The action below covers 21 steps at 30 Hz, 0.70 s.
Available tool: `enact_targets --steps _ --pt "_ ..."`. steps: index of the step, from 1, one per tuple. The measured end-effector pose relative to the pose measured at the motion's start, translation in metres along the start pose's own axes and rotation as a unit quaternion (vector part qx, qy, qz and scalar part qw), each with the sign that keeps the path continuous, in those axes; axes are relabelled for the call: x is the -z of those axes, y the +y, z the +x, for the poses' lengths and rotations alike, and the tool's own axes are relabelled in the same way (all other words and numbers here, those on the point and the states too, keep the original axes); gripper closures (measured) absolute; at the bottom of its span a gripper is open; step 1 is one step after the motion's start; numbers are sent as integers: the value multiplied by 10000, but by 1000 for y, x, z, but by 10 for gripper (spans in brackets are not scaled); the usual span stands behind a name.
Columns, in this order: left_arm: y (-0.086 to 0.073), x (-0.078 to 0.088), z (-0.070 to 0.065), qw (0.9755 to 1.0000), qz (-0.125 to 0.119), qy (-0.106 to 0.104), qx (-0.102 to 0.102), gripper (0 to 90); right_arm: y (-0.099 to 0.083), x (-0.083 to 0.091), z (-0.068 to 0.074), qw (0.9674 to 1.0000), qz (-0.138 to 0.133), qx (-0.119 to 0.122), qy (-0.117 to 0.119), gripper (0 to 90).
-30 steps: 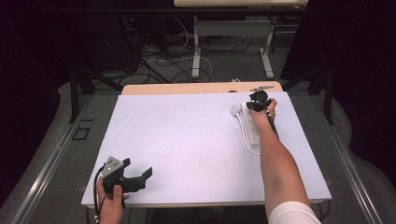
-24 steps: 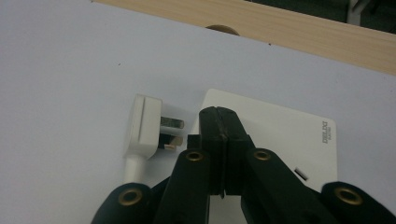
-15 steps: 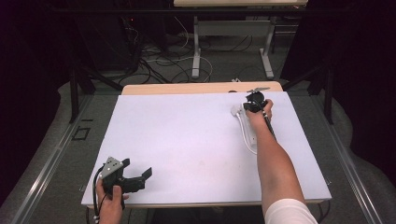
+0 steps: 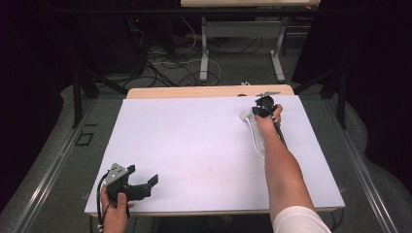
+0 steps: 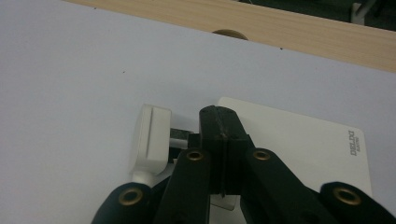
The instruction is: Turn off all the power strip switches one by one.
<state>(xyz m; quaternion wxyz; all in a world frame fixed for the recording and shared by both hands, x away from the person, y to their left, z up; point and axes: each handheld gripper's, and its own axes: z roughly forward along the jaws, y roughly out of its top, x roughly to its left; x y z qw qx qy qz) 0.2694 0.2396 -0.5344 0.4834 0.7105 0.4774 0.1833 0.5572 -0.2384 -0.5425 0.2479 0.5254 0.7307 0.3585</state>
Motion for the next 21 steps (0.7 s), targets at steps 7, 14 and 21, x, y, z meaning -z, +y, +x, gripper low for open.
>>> enact_targets --steps 7,14,21 --pt "0 0 -1 10000 -26 0 37 4 0 0 0 10000 20 10 -23 900" --pt "0 1 0 10000 -14 24 -45 4 0 1 3 9999 19 73 -83 900" --pt "0 1 -2 10000 -39 7 28 4 1 4 3 10000 38 44 58 900"
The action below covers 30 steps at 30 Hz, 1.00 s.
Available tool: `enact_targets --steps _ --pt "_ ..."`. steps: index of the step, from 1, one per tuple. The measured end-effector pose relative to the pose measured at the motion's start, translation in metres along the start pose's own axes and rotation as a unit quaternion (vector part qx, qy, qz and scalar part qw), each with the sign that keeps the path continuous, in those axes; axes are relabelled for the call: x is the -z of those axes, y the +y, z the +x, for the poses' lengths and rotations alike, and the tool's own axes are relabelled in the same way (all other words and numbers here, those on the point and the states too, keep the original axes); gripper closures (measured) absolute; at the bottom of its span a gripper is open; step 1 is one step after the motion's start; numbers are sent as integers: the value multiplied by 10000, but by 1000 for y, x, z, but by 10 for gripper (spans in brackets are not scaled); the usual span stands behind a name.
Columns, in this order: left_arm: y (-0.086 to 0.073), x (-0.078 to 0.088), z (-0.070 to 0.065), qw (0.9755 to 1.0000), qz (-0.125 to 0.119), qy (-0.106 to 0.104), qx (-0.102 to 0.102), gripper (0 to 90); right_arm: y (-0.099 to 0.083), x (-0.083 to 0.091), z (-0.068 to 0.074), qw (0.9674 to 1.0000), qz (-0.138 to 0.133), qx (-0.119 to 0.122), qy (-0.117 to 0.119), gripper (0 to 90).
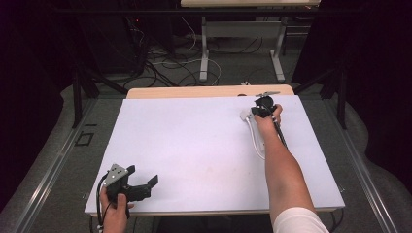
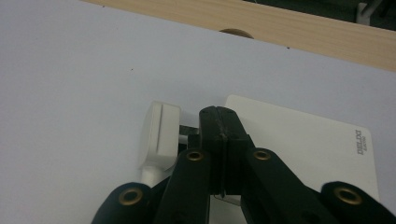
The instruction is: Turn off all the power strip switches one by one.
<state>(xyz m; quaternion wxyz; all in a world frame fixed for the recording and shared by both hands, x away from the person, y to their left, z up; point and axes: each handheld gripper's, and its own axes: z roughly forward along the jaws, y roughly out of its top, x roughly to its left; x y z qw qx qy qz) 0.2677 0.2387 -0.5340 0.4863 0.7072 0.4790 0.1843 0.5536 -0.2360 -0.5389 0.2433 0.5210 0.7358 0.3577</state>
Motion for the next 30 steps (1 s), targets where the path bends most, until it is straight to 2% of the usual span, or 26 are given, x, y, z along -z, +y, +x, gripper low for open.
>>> enact_targets --steps 3,11,19,25,28,30 --pt "0 -1 0 10000 -5 1 4 4 3 4 -1 9999 -129 11 14 900" --pt "0 -2 -1 10000 40 -12 -31 4 6 13 -2 10000 -67 36 34 900" --pt "2 -6 -3 9998 112 -123 -113 4 11 28 11 9994 -45 310 120 895" --pt "3 -9 -6 9995 145 -226 -180 4 13 42 22 9983 -46 456 361 867" --pt "3 -11 -8 9993 164 -276 -178 4 11 52 31 9972 -36 559 487 828" --pt "4 -12 -9 9992 154 -284 -248 4 9 57 35 9965 -25 624 550 789"
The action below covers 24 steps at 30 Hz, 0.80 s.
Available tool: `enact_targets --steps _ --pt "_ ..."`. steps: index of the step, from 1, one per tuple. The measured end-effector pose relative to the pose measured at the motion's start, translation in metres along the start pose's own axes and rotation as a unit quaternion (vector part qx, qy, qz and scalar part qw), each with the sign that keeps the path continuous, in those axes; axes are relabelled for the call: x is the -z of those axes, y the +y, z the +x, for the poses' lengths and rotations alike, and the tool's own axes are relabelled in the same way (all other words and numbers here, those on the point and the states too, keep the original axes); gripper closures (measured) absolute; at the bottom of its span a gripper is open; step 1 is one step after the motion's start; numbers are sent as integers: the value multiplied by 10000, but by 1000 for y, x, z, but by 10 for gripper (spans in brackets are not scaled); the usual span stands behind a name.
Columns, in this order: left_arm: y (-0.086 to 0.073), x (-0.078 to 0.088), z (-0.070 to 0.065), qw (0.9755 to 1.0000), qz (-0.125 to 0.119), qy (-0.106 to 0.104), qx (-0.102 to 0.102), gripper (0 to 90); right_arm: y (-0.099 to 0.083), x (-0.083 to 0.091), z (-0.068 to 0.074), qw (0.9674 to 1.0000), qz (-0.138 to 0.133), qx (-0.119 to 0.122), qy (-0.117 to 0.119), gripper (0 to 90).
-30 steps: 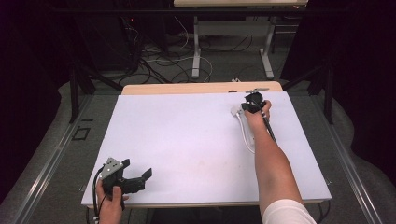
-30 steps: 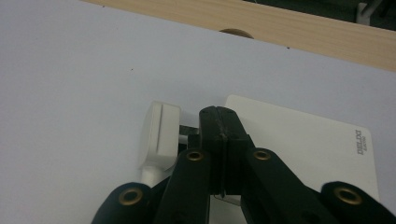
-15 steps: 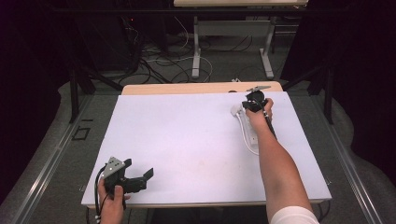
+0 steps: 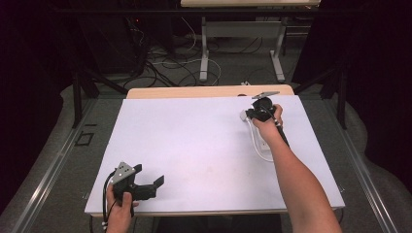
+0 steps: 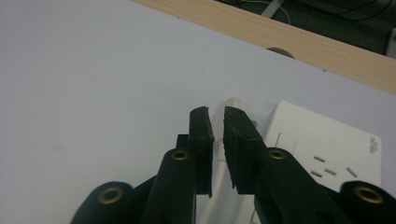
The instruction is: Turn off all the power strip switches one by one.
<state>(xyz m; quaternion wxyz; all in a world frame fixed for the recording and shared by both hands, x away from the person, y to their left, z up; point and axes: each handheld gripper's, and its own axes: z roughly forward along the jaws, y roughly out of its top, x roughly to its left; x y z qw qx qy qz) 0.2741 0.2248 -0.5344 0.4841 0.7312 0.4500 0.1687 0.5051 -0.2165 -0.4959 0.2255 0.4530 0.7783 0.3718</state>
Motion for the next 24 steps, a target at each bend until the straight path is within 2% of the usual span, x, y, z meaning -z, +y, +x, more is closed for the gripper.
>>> enact_targets --steps 4,5,12,15,16,17,20,23,24 --pt "1 -1 -2 10000 -71 -41 -30 4 -3 9 12 9998 15 103 158 655" --pt "1 0 -3 10000 -74 -39 -28 4 -3 11 16 9997 -28 193 178 640" --pt "2 -1 -5 9999 -66 -69 -72 4 -5 24 35 9983 -321 332 369 573" --pt "2 -1 -4 9999 -55 -55 -107 4 -8 31 46 9976 -388 281 491 532" --pt "1 -1 -4 9999 -78 -58 -62 4 -10 33 50 9975 -395 239 531 507" --pt "1 -1 -4 9999 -73 -49 -69 4 -12 37 54 9974 -384 88 606 476" --pt "1 0 -5 9999 -90 -45 -18 4 -19 44 59 9970 -430 -88 643 345" --pt "2 2 -6 9999 -129 -42 -23 4 -26 53 62 9954 -432 -124 841 245" --pt "2 2 -5 9999 -120 -37 -27 4 -30 57 64 9944 -472 -157 934 242"
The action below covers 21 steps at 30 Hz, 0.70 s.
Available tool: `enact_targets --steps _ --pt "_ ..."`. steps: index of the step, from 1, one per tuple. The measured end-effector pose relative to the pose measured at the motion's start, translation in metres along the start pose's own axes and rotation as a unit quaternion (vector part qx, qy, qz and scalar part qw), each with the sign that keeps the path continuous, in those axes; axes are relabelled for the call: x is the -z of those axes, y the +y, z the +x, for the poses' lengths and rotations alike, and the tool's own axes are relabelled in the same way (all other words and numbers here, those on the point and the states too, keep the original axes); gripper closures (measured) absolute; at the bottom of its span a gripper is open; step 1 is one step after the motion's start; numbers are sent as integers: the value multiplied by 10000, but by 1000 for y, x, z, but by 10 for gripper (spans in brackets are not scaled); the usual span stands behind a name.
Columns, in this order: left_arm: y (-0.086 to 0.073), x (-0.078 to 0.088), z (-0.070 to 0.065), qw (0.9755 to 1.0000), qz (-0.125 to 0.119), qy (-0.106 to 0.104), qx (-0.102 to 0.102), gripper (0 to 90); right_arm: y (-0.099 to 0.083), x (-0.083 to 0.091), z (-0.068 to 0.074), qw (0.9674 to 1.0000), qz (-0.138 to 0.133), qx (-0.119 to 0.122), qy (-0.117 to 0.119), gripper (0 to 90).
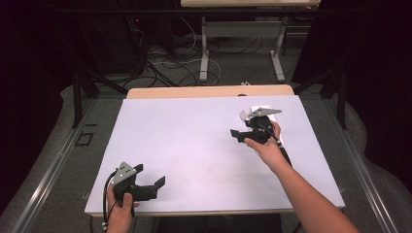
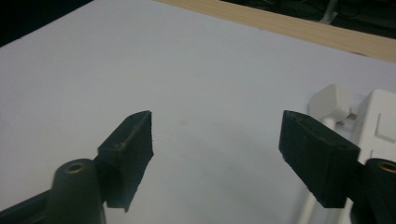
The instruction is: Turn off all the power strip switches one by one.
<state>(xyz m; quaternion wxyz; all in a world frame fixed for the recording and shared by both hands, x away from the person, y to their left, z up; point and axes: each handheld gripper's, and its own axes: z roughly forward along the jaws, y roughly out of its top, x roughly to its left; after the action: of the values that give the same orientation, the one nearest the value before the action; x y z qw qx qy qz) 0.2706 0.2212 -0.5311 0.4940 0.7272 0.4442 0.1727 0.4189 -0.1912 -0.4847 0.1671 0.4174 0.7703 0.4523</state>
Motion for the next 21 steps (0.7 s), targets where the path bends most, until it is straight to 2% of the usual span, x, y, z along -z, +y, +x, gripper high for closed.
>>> enact_targets --steps 2,3,8,10,12,18,21 --pt "0 1 1 10000 16 18 34 4 -5 8 4 9999 64 7 105 202" --pt "0 1 1 10000 12 15 30 4 -9 13 7 9998 109 101 130 175" --pt "0 2 2 10000 -21 42 58 4 -26 37 18 9993 73 340 98 141" --pt "0 3 2 10000 -25 46 57 4 -34 45 22 9994 27 342 86 72" --pt "0 3 3 10000 -19 48 65 4 -40 53 24 9990 29 441 60 4" --pt "0 3 3 9999 -14 69 91 4 -65 76 31 9974 -39 700 -189 0" --pt "-1 2 3 9999 -10 82 97 4 -76 84 32 9970 -44 751 -169 0"
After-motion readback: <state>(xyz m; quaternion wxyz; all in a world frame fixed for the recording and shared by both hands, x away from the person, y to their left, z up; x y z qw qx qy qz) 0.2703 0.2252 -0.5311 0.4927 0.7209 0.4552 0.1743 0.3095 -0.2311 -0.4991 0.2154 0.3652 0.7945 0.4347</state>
